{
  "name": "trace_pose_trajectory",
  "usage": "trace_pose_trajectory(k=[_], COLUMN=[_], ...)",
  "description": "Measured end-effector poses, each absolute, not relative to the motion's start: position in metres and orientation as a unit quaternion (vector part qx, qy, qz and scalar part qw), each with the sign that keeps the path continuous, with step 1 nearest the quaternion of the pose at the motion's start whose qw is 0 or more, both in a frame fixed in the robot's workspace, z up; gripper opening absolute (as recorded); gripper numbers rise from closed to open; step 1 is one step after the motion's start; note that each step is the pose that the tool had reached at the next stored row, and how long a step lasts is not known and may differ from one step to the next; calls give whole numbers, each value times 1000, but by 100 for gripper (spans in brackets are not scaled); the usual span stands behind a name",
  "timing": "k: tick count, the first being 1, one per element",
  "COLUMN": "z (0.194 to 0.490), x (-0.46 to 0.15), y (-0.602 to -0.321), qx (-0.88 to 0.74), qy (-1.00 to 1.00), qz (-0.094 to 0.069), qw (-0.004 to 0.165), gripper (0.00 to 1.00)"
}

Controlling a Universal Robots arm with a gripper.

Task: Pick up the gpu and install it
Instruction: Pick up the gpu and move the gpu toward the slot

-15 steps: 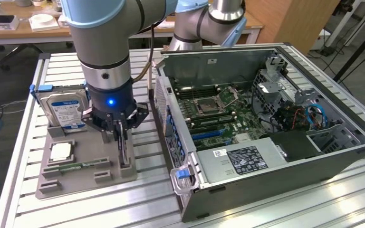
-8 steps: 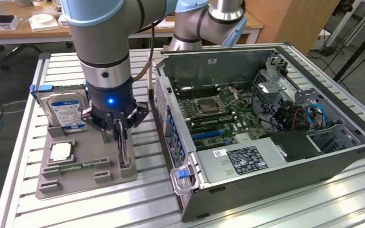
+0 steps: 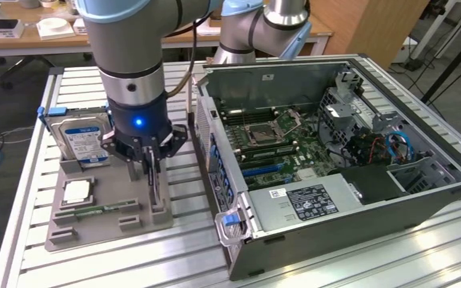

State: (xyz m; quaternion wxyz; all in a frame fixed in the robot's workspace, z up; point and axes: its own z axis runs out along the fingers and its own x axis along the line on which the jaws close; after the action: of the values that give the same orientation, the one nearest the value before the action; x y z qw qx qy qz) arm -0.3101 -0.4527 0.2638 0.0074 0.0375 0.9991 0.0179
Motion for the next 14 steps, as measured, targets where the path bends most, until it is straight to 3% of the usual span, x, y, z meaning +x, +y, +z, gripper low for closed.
trace_pose_trajectory(k=[14], z=[283], x=[-310], y=[-453], qx=[37], qy=[999], qz=[18], qw=[7], gripper=[26])
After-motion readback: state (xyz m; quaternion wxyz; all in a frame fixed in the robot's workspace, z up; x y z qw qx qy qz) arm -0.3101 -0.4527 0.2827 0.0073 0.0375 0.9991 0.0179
